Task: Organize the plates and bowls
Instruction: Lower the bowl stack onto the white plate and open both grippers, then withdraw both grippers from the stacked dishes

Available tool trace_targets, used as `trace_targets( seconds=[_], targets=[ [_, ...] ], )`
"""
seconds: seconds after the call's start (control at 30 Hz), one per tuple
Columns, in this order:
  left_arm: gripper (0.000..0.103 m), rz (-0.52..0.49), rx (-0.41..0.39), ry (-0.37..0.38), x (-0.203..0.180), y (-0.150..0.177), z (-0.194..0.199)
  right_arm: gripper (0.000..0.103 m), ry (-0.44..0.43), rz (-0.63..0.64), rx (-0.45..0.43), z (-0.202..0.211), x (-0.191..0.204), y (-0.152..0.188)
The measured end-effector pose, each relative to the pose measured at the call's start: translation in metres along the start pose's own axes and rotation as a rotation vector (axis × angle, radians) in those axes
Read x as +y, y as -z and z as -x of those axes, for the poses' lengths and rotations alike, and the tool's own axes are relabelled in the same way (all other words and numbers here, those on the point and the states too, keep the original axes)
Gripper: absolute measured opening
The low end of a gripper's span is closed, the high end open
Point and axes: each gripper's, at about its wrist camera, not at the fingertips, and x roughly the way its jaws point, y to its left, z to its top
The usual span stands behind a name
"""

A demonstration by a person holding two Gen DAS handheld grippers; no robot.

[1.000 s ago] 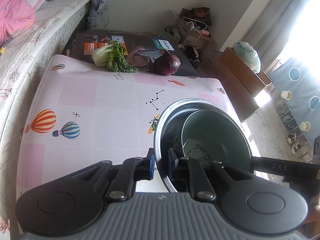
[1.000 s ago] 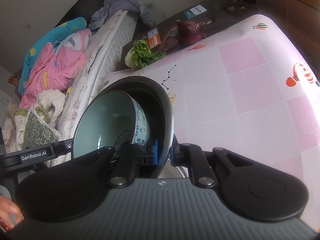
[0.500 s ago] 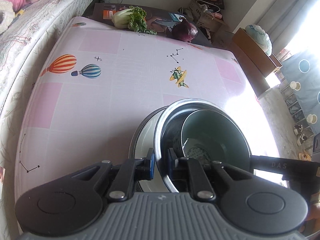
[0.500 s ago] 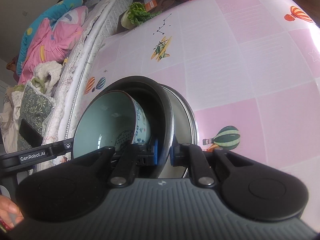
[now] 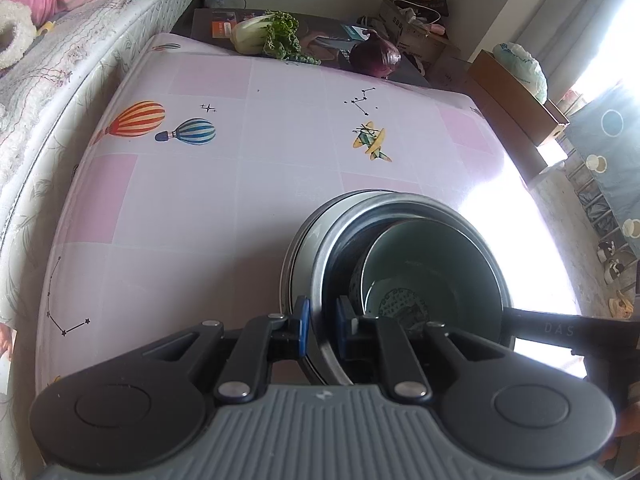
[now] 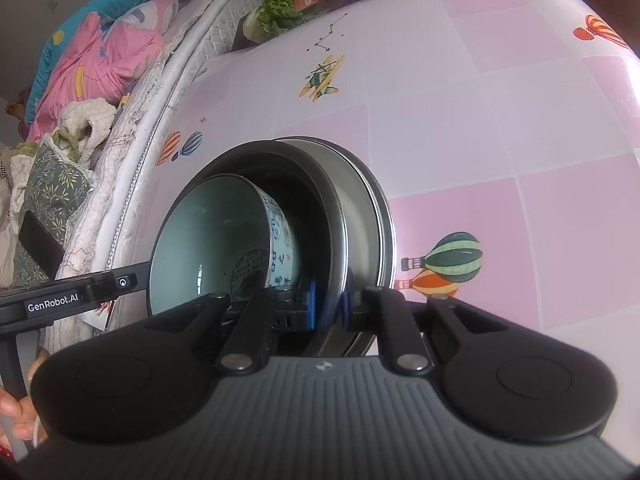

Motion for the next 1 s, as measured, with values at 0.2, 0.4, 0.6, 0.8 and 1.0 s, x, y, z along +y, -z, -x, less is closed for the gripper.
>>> trace_targets(
  seconds=[0.2,0.4,0.6,0.8,1.0],
  targets=[
    [0.046,-0.117,-0.127,-0.084,-0.013,0.011,0.027,0.023,0.041,0.079,-0.085,0.014,0.009,0.009],
    [0.065,-0.167,-0.234,-0.128,-0.017,0.028,0.062,0.08,0.135,0.149,-0.258,0.057,0.019,0.033],
    [0.095,-0.189,-0.337,-0.123,-0.022,0.057,0.105,0.102,0.293,0.257,-0.458,0.106,0.043,0.075],
    [0.103,-0.181,-0.376,-0.112,-0.028,0.078,0.121,0.102,0.426,0.286,-0.5,0.118,0.062,0.115],
    [0.103,-0.188,-0.365,-0.15,-0.031,0.09,0.12,0.102,0.514,0.272,-0.482,0.111,0.075,0.141]
  ],
)
